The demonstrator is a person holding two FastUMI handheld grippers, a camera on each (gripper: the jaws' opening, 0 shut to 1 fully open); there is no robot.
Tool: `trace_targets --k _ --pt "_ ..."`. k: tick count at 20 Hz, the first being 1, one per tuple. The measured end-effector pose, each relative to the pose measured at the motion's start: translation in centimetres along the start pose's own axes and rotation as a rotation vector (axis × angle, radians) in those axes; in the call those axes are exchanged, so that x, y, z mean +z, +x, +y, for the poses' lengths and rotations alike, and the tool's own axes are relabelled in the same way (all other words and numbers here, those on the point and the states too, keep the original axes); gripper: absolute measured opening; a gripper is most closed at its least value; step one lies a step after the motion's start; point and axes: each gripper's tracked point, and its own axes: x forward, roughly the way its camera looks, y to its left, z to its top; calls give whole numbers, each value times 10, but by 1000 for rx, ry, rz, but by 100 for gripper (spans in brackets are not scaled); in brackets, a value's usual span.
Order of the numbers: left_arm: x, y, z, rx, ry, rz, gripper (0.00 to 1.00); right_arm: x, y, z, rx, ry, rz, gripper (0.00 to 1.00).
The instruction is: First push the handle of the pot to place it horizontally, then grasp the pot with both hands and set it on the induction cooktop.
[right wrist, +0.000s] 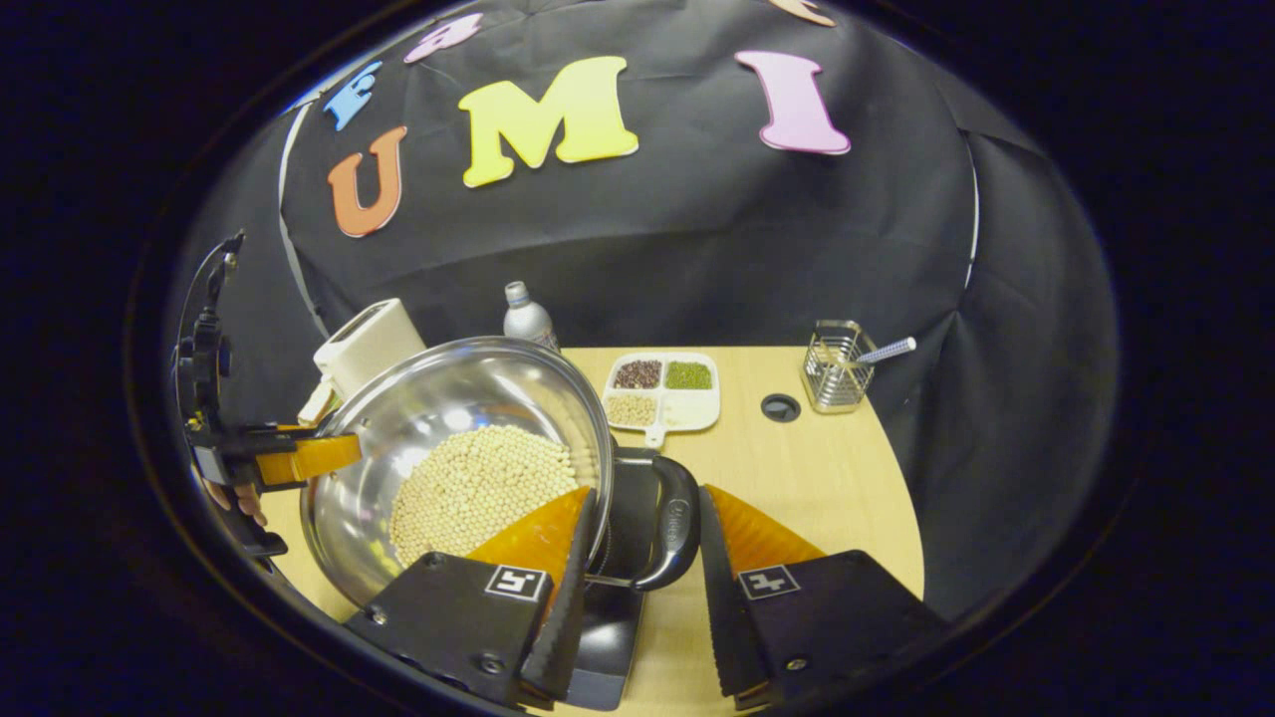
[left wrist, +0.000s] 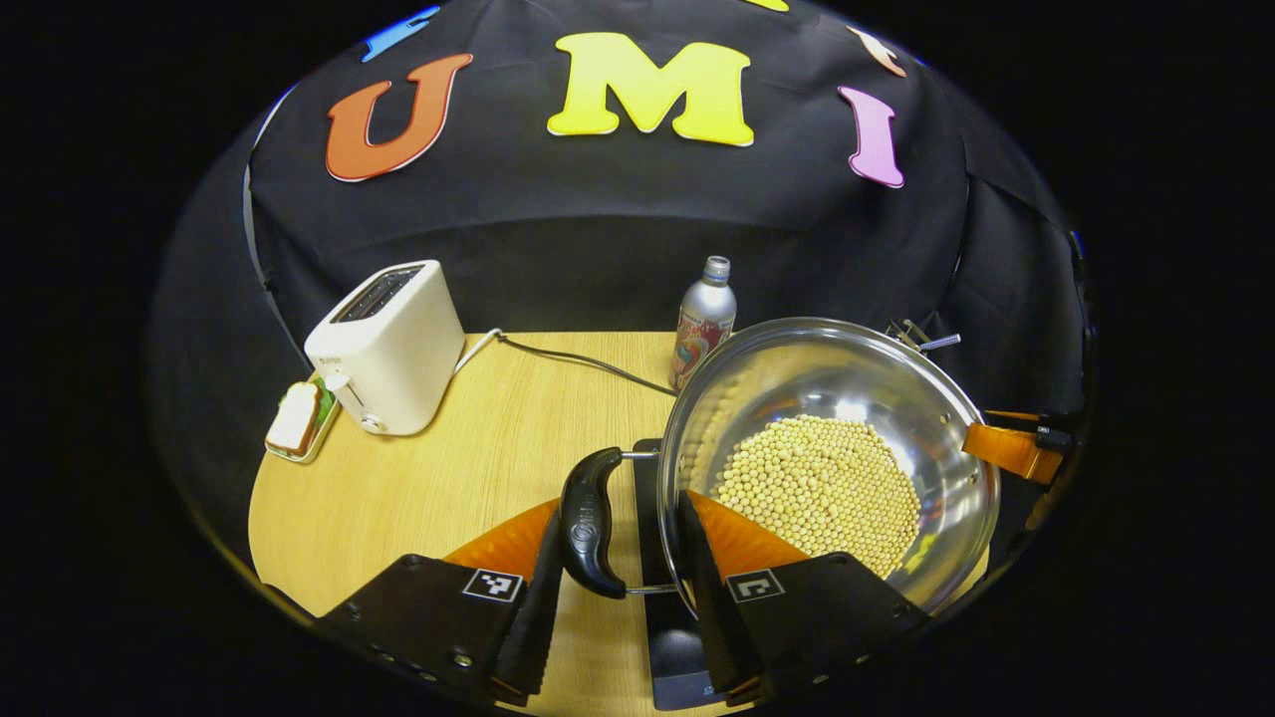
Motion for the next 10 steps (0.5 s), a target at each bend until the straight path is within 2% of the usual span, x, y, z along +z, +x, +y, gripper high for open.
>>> trace_targets --k 1,3,5,6,9,10 --pt "-3 5 -1 0 0 6 59 -5 6 -2 1 2 5 56" --pt "-8 13 -2 -2 -4 17 59 -10 15 -6 -3 3 11 53" --pt "-14 21 -3 -6 -5 29 59 -17 20 -9 -7 10 18 57" --pt "-16 23 -4 -8 -6 32 59 -20 22 -10 -7 12 23 53" --pt "-28 32 -5 -28 -20 56 59 -35 31 -15 6 28 46 53" --pt "-23 30 -4 -39 -35 26 59 -29 33 -15 22 52 2 54"
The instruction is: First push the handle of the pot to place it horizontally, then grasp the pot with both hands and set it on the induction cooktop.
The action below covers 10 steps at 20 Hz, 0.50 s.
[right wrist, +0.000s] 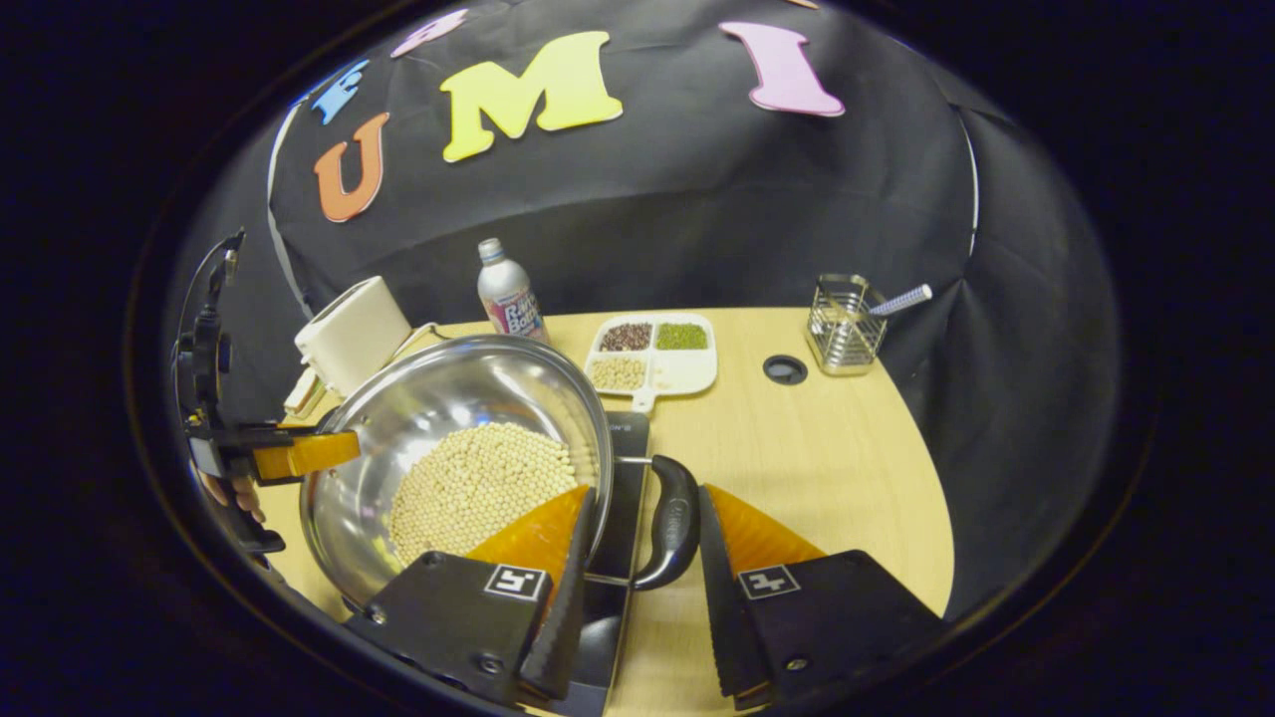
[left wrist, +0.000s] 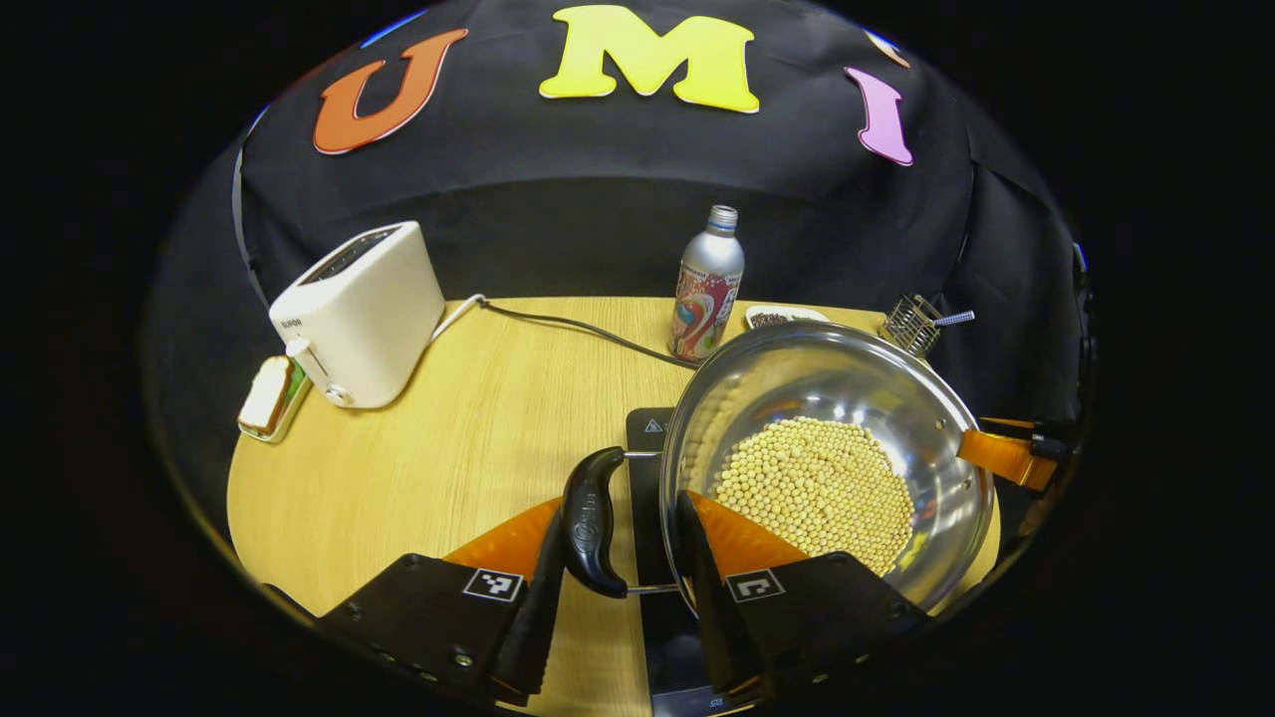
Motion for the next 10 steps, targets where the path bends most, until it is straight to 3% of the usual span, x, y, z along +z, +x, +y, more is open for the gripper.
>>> trace_targets --k 10 --pt "-1 6 -1 -43 -48 -24 59 -2 1 -1 25 29 -53 58"
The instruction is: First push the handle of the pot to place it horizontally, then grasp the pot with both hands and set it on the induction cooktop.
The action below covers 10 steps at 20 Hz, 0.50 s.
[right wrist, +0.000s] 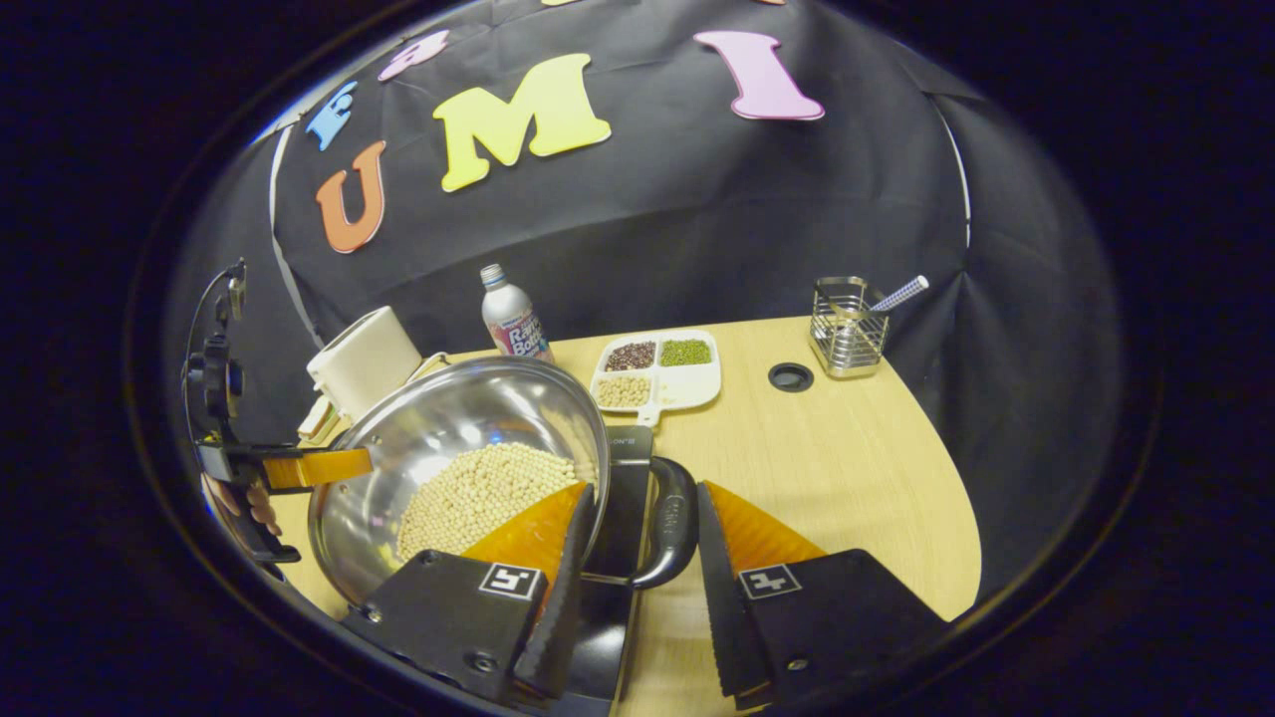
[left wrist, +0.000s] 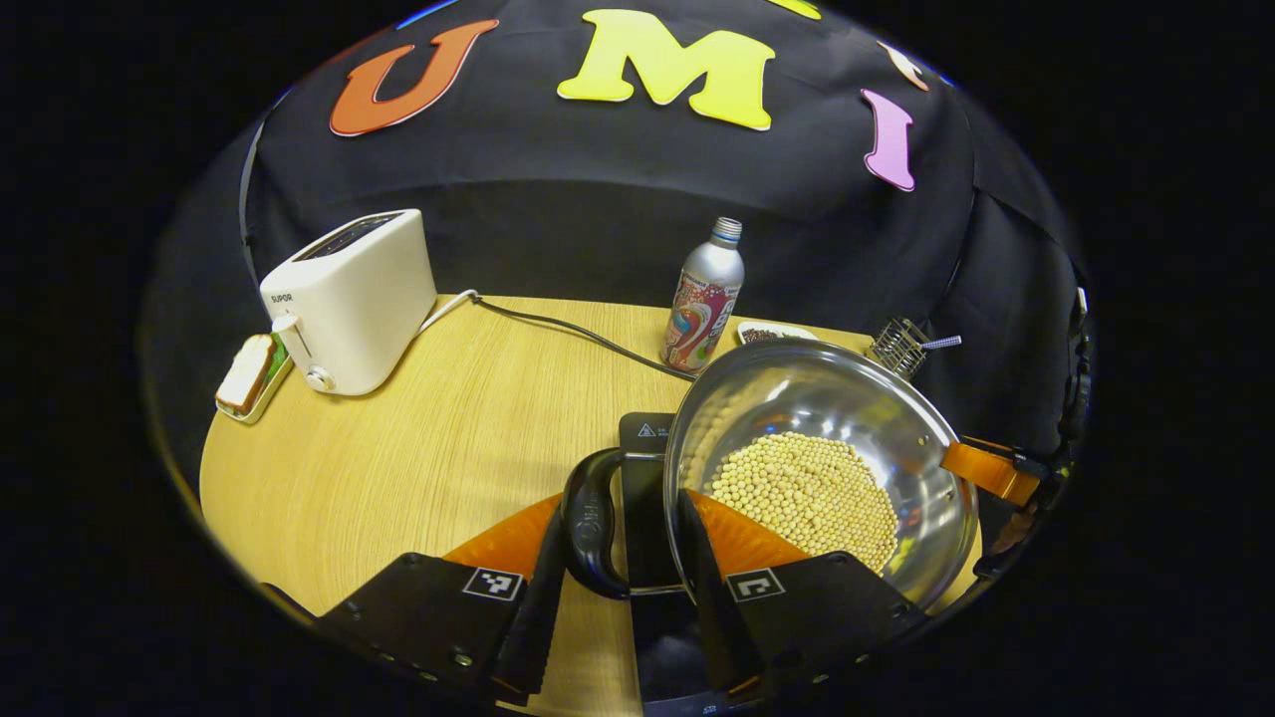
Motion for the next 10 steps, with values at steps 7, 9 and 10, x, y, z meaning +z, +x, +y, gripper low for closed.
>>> trace_targets --k 7,9,10 --pt "1 -1 -3 -1 -23 -8 59 1 -2 -1 -12 26 -20 58" --pt "3 -2 -2 -2 -22 -24 62 3 -4 -4 -38 30 -53 63" --pt "2 -3 0 11 -30 -24 63 3 -8 -6 -53 19 -70 68"
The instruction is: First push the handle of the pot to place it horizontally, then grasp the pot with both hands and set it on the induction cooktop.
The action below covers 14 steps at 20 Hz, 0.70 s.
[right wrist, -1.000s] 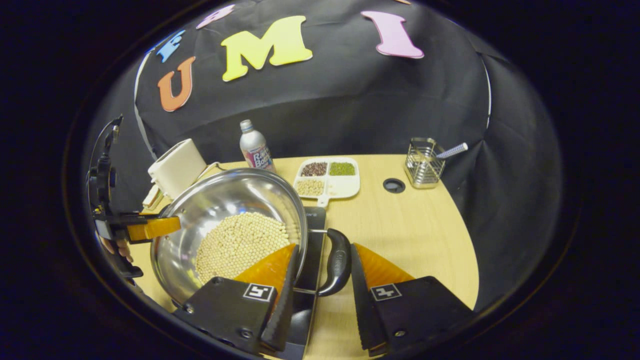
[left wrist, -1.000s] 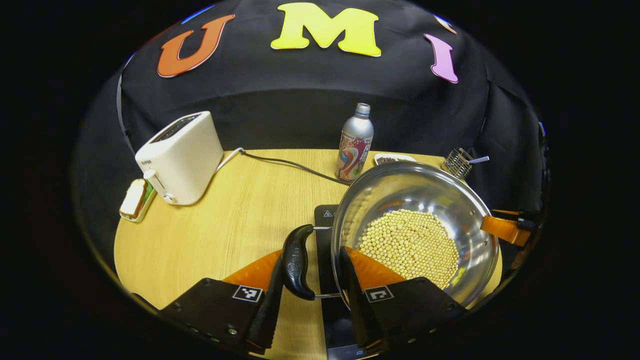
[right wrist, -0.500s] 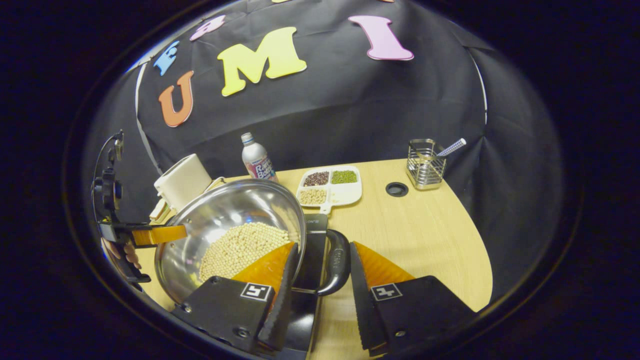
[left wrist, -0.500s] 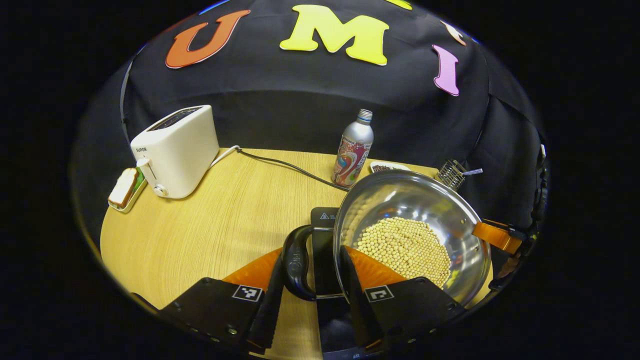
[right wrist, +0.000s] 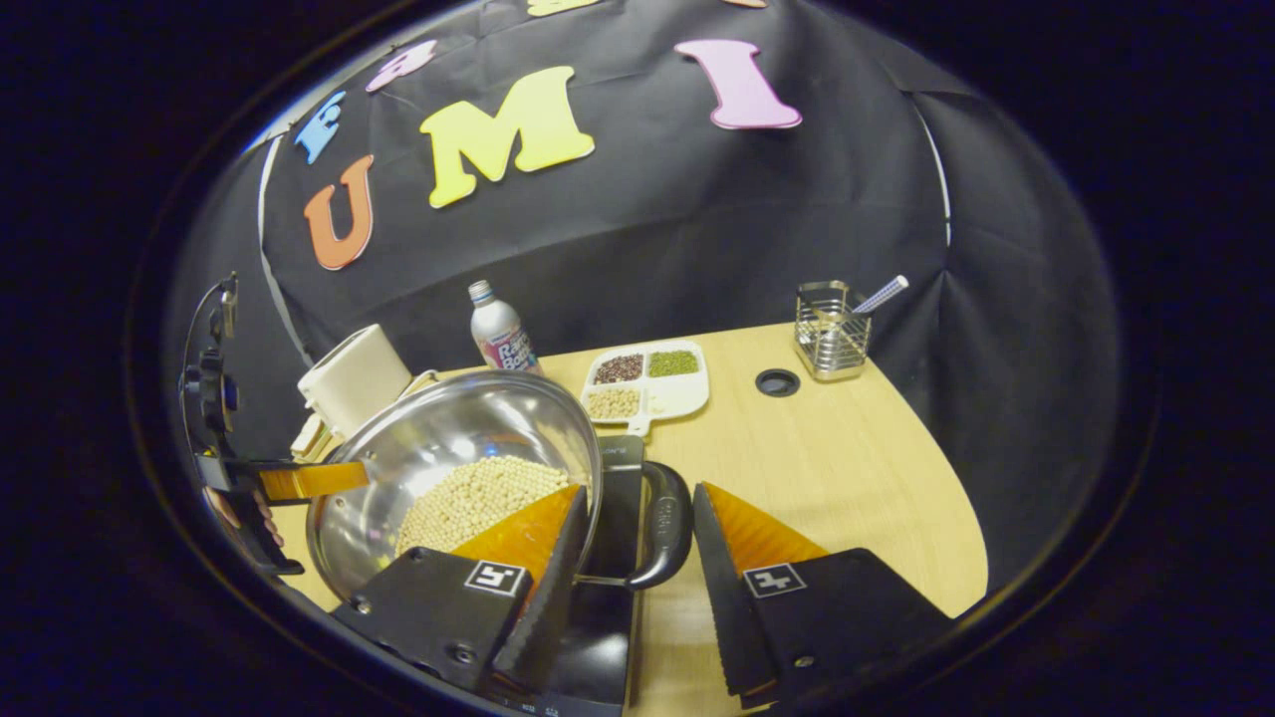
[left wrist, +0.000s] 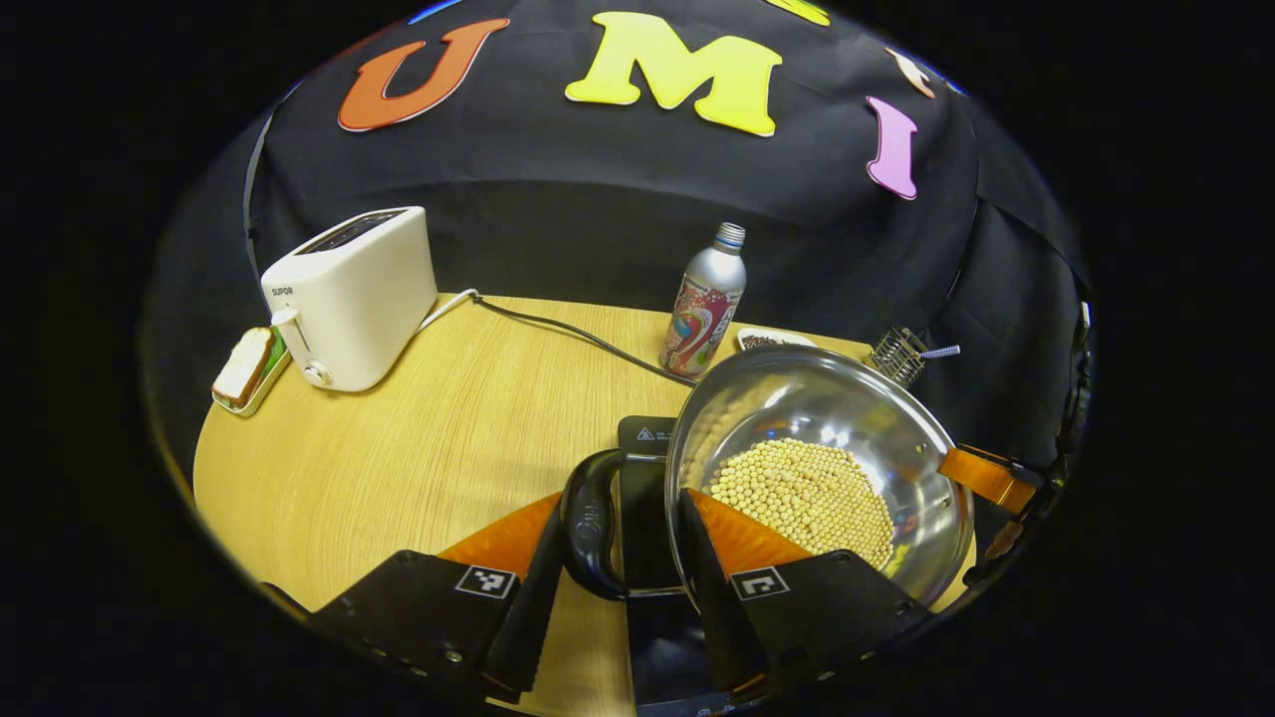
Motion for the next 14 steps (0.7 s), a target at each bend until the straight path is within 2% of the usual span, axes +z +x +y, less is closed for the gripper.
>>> trace_targets --k 1,2,3,4,5,9,10,11,14 --pt "0 -3 2 10 -6 -7 69 0 -6 0 -10 -16 -21 67" --pt "2 -7 4 18 -5 -24 67 1 -14 2 -18 -36 -50 73" --pt "4 -12 5 22 -5 -38 89 3 -23 2 -30 -49 -80 72" --pt "5 -17 5 25 -6 -54 92 6 -32 5 -28 -61 -111 70" --pt "6 -23 6 29 -8 -72 94 7 -40 9 -23 -68 -136 77" --pt "7 -54 -1 19 -2 -154 96 7 -78 18 -12 -69 -202 89" --pt "7 -64 -4 17 5 -173 84 7 -88 20 -8 -74 -218 93" --pt "8 -75 -7 15 9 -203 96 5 -100 21 -8 -79 -236 93" --pt "13 -112 -21 -10 18 -309 96 -2 -131 26 -4 -85 -272 93"
